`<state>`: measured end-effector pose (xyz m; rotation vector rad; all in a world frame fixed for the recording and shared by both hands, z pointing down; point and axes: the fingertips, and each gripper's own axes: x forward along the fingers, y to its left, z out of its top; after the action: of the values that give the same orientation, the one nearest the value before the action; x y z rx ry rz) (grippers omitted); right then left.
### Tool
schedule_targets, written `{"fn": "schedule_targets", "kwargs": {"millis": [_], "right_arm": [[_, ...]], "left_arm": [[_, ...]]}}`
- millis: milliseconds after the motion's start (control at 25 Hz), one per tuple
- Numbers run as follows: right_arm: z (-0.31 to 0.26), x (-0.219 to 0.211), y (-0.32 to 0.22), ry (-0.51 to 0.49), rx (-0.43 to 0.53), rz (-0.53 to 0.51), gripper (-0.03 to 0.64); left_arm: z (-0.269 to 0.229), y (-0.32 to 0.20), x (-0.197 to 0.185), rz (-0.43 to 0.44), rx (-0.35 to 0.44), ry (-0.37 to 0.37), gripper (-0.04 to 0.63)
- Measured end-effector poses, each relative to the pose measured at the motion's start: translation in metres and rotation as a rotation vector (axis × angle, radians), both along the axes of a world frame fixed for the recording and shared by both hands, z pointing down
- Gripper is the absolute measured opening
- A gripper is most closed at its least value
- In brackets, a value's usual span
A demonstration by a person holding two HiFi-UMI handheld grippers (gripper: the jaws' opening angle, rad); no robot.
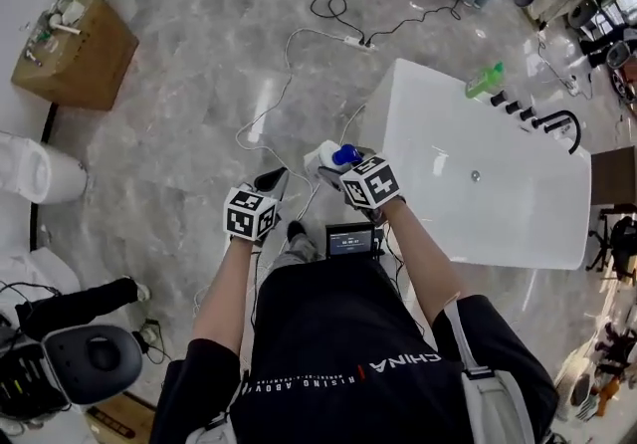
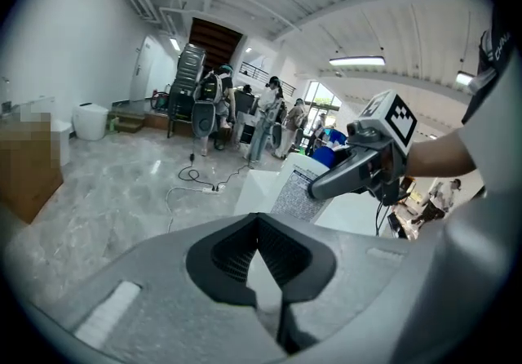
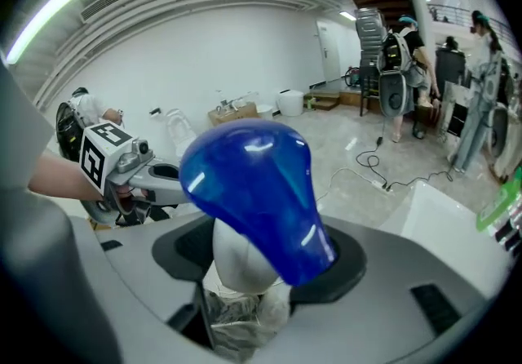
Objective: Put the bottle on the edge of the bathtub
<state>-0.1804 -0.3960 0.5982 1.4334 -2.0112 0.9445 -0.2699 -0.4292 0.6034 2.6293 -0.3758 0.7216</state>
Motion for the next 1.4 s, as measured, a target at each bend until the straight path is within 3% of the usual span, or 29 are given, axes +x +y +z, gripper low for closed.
{"fn": "schedule_targets", "kwargs": {"millis": [280, 600, 1160, 1400], "right_arm": [[0.001, 0.042, 0.004, 0.016, -0.014, 0.172, 0.275], [0.006, 0.116, -0.001, 0.015, -0.006, 0.319, 0.275], [0.003, 0.278, -0.056, -0.008, 0.024, 0.435, 0.275], [0.000, 0.325, -0.067, -0.002, 0.025, 0.450, 0.275]], "left_arm": [[0.014, -0.011, 0.044, 0.157, -0.038, 0.009, 0.009], [0.017, -0.023, 0.131, 0.316, -0.039, 0.013, 0.009], [0.004, -0.081, 0.315, 0.463, -0.001, -0.004, 0.009], [0.004, -0.085, 0.358, 0.492, -0.005, -0.012, 0.009]]}}
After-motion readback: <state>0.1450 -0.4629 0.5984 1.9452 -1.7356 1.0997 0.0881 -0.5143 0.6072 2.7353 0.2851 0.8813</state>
